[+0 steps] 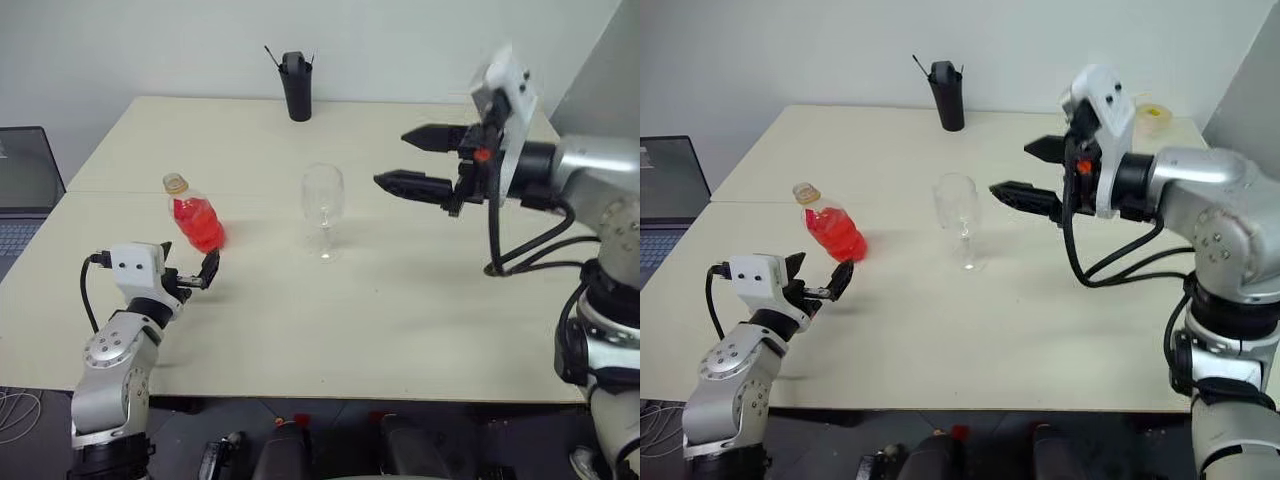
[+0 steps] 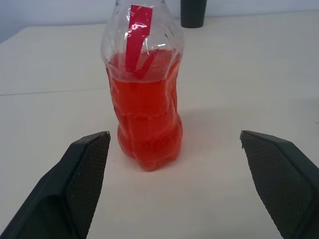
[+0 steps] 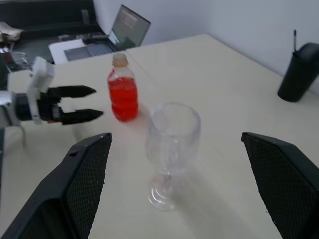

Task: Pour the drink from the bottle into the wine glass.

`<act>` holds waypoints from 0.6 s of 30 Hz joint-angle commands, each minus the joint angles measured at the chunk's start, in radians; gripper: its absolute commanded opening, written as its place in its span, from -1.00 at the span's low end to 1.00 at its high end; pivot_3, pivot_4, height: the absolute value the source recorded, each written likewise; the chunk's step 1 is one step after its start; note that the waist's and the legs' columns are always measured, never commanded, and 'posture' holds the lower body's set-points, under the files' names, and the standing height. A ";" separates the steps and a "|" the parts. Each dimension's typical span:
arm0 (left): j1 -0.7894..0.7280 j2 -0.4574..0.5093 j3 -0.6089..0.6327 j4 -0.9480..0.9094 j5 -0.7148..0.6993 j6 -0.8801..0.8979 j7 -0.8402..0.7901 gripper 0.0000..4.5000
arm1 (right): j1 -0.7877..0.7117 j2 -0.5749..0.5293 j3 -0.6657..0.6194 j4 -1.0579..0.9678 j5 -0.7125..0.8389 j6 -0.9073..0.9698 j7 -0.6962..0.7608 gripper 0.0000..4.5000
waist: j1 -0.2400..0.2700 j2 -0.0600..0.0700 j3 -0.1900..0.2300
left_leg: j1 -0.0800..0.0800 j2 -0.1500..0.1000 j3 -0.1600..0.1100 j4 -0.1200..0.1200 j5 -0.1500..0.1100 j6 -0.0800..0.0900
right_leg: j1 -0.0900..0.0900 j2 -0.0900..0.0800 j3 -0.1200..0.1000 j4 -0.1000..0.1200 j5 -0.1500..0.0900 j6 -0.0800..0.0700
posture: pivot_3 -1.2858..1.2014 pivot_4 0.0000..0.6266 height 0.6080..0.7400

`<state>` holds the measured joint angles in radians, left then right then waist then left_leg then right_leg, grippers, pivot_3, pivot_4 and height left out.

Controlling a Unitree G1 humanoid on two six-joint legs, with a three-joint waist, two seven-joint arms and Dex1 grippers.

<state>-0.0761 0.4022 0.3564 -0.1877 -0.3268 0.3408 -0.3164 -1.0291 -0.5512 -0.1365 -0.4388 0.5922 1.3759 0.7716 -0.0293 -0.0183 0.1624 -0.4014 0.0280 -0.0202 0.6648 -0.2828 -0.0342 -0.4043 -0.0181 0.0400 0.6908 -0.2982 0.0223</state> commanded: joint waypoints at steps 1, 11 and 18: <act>-0.038 0.005 0.002 0.028 0.019 -0.031 0.018 1.00 | -0.044 -0.005 -0.002 -0.024 0.048 0.049 -0.037 0.98 | 0.000 0.000 0.000 | 0.000 0.000 0.000 0.000 0.000 0.000 | 0.000 0.000 0.000 0.000 0.000 0.000 | 0.03 -0.52 1.00; -0.151 0.018 -0.015 0.167 0.043 -0.059 0.017 1.00 | -0.044 -0.006 0.036 -0.061 0.114 0.060 -0.099 0.98 | 0.000 0.000 0.000 | 0.000 0.000 0.000 0.000 0.000 0.000 | 0.000 0.000 0.000 0.001 0.000 0.000 | 0.03 -0.52 1.00; -0.288 0.039 -0.056 0.407 0.109 -0.175 -0.003 1.00 | -0.045 -0.009 0.047 -0.064 0.140 0.053 -0.136 0.98 | -0.001 0.000 0.000 | 0.000 -0.001 0.001 0.000 0.000 0.000 | 0.000 0.000 -0.002 0.001 0.000 0.000 | 0.03 -0.52 1.00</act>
<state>-0.3431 0.4222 0.2996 0.1848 -0.2364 0.2145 -0.3151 -1.0518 -0.5500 -0.0765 -0.4711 0.7225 1.4404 0.6475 -0.0304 -0.0186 0.1625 -0.4018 0.0276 -0.0194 0.6649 -0.2827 -0.0342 -0.4050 -0.0180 0.0380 0.6914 -0.2982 0.0223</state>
